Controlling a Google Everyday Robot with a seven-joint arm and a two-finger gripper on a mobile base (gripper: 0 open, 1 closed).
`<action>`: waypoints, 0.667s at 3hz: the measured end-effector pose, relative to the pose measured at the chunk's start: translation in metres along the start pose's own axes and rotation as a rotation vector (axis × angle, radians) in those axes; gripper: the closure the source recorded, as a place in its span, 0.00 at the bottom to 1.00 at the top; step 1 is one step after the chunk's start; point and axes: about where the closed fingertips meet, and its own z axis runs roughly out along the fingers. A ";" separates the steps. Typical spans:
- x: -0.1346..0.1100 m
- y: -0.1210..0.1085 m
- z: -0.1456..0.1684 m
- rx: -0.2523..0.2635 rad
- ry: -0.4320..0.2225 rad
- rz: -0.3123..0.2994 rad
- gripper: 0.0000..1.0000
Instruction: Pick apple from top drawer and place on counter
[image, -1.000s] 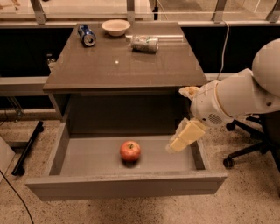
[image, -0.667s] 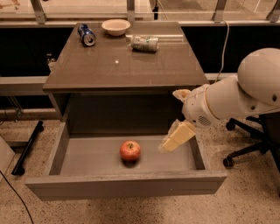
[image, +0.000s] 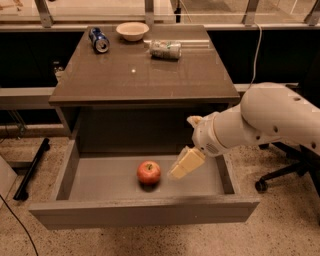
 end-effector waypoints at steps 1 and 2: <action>0.009 0.001 0.027 -0.010 0.004 0.035 0.00; 0.011 -0.003 0.044 -0.011 -0.003 0.053 0.00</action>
Offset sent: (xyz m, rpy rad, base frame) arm 0.0284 0.0229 -0.0566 0.0414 0.0512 -0.0516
